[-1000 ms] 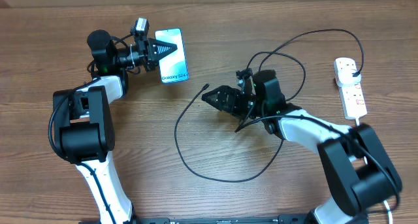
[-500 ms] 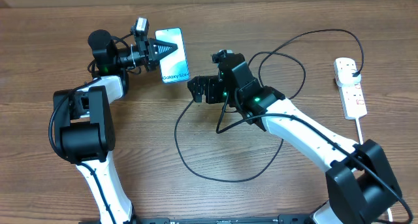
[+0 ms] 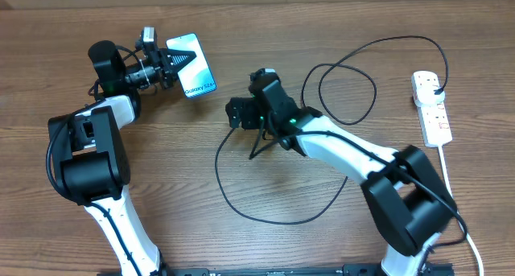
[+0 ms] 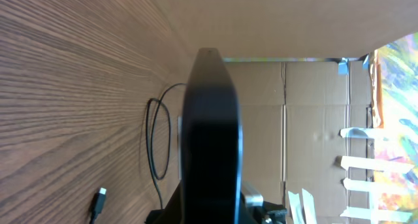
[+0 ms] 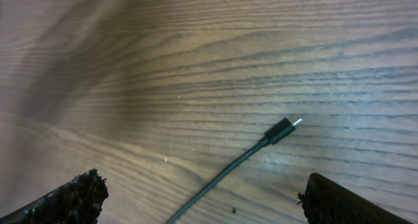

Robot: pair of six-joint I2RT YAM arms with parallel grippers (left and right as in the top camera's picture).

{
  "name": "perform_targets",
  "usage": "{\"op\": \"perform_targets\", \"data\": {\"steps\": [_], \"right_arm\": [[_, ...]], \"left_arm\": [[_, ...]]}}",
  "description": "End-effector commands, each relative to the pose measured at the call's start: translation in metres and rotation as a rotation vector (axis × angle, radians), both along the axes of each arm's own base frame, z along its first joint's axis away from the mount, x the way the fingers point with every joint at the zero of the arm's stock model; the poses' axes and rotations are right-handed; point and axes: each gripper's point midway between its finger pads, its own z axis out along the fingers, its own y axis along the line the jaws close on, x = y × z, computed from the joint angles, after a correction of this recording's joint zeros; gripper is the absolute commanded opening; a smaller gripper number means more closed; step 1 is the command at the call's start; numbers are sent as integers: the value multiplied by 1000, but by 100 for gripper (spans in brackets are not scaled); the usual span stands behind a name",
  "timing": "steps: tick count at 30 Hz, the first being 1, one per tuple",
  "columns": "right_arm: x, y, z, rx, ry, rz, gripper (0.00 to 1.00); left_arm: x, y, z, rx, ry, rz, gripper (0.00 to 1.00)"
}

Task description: Plug charger to phone and switch on socket

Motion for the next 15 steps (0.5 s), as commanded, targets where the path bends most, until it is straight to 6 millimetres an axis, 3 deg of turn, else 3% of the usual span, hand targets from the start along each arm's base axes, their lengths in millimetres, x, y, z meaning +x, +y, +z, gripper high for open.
{"op": "perform_targets", "data": {"steps": [1, 6, 10, 15], "right_arm": [[16, 11, -2, -11, 2, -78, 97], [24, 5, -21, -127, 33, -172, 97], [26, 6, -34, -104, 65, -220, 79], [27, 2, -50, -120, 82, -255, 68]], "left_arm": [[0, 0, 10, 19, -60, -8, 4], [-2, -1, 11, 16, -60, -19, 4], [-4, -2, 11, 13, -62, -34, 4], [-5, -3, 11, 13, -63, -38, 4]]}}
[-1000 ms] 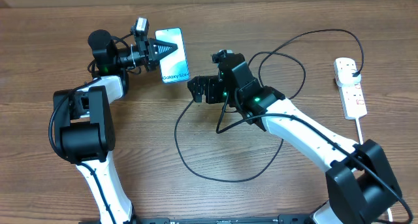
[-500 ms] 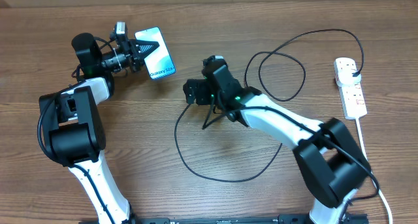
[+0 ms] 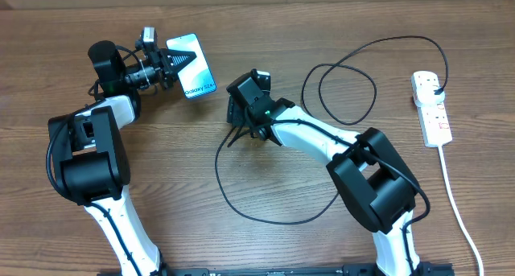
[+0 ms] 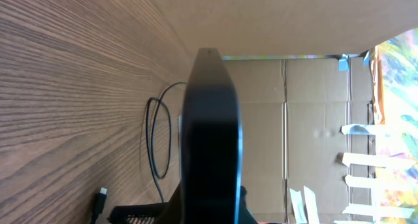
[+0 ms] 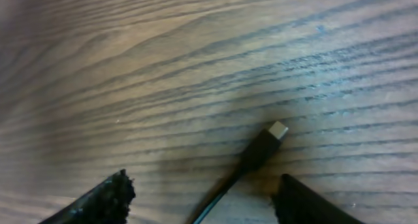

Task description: Plug charger to phone and switch on socket

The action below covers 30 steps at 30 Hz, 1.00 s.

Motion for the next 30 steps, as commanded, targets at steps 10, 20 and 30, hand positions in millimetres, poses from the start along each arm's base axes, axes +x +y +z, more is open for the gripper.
{"op": "perform_targets", "data": {"steps": [10, 20, 30], "right_arm": [[14, -15, -31, -26, 20, -137, 33], [-2, -28, -43, 77, 234, -120, 4], [-27, 7, 72, 630, 197, 657, 4]], "left_arm": [[-7, -4, 12, 5, -53, -51, 4], [-10, -6, 12, 0, -54, -72, 4], [-23, -15, 15, -18, -53, -153, 4]]}}
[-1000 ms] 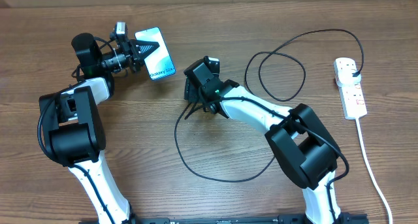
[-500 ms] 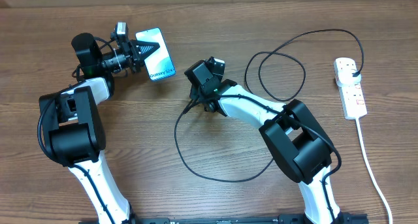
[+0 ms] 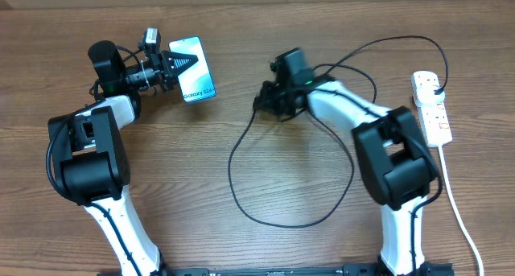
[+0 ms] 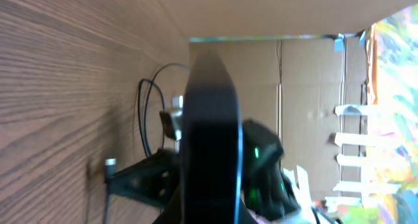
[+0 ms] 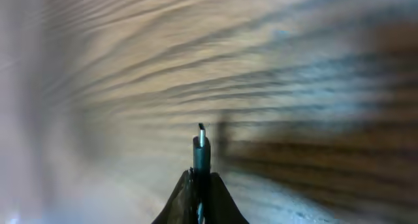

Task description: Plug charger to phone and switch on socket

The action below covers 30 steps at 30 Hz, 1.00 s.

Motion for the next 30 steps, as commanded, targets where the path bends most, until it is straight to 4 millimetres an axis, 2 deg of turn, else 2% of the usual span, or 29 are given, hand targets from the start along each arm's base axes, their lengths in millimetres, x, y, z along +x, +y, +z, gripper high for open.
{"op": "perform_targets", "data": {"steps": [1, 5, 9, 11, 14, 25, 30], "right_arm": [[-50, 39, 83, 353, -146, 437, 4], [-91, 43, 120, 586, -196, 661, 4], [-120, 38, 140, 763, -224, 765, 4], [-126, 36, 144, 800, -229, 778, 4], [-134, 35, 143, 800, -195, 775, 4], [-153, 53, 132, 752, -163, 830, 4], [-146, 63, 124, 683, -116, 795, 4]], "left_arm": [[-10, -11, 12, -3, -44, -75, 4], [-13, -21, 12, -13, -19, -101, 4], [-19, -36, 16, -17, -31, -150, 4], [-21, -45, 20, -18, -42, -174, 4], [-24, -54, 25, -23, -39, -196, 4], [-38, -63, 42, -26, -44, -279, 4], [-44, -75, 51, -23, -54, -306, 4]]}}
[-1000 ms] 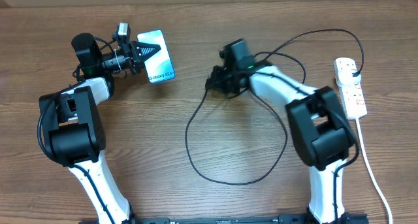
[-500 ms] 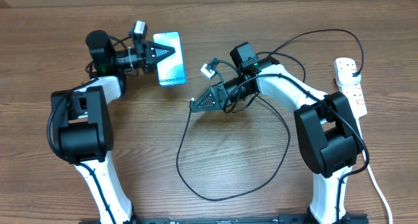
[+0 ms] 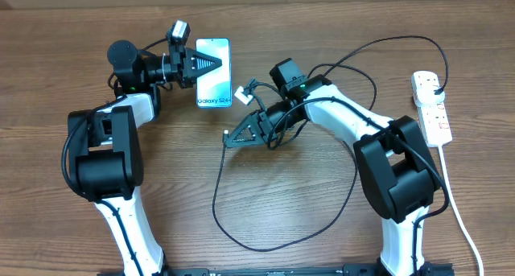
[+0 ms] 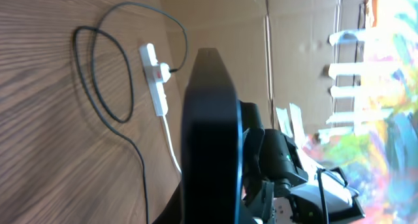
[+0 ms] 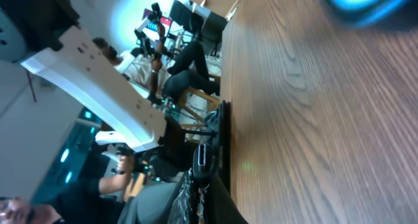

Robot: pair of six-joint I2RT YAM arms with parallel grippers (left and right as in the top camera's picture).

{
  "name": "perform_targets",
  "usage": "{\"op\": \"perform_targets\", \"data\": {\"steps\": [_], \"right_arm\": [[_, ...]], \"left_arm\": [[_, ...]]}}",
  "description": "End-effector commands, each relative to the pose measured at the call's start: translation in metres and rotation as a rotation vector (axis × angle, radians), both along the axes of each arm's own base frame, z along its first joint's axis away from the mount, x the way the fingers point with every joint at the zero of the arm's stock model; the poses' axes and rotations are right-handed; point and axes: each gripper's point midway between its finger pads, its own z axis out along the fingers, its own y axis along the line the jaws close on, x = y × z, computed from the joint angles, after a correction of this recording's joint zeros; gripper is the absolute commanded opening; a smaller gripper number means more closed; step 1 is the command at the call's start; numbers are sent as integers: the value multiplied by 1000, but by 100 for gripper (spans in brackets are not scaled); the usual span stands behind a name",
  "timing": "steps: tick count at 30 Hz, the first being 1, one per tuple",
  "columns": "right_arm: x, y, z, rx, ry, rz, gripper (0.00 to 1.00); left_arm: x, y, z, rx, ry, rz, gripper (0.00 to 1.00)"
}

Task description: Plug charger to phone and switch on socket

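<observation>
My left gripper (image 3: pixel 204 65) is shut on the phone (image 3: pixel 214 75), holding it above the table's far left with its light-blue face up. In the left wrist view the phone (image 4: pixel 210 126) shows edge-on as a dark slab. My right gripper (image 3: pixel 232 137) is shut on the black USB-C plug (image 5: pixel 202 157) of the charger cable (image 3: pixel 241 228). It sits just right of and nearer than the phone's lower end, apart from it. The white socket strip (image 3: pixel 433 107) lies at the far right, the cable's charger plugged into its far end.
The black cable loops widely over the table's middle and front, then runs back to the strip (image 4: pixel 155 70). The strip's white lead (image 3: pixel 459 220) trails toward the front right edge. Cardboard walls stand behind the table.
The phone has shifted right and turned more lengthwise in the left gripper. The right gripper, still holding the plug, has moved left and nearer, now close to the phone's lower end.
The left gripper held the phone at the far left throughout. The right gripper was open above the plug lying on the table, then open low around it. Later it was shut on the plug further right, and now holds it near the phone.
</observation>
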Motion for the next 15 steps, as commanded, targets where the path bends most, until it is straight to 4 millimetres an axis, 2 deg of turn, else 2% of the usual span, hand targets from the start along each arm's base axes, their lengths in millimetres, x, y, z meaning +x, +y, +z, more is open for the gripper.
{"op": "perform_targets", "data": {"steps": [1, 5, 10, 11, 13, 14, 15], "right_arm": [[4, 5, 4, -57, 21, -30, 4], [12, 7, 7, -49, 18, -46, 4], [20, 0, 7, -57, 30, -74, 4], [23, -2, 5, -69, 29, -85, 4], [35, -9, -12, -174, 30, -153, 4], [42, -14, -22, -237, 39, -196, 7], [50, -21, -31, -296, 42, -237, 31]], "left_arm": [[-9, -14, 12, 2, 52, -49, 4], [-11, -20, 12, 3, 51, -64, 4], [-11, -20, 12, 3, 48, -64, 4], [-11, -20, 12, 3, 48, -62, 4], [-9, -15, 12, 3, 40, -53, 4], [-8, -12, 12, 3, 33, -47, 4], [-7, -9, 12, 3, 33, -37, 5]]}}
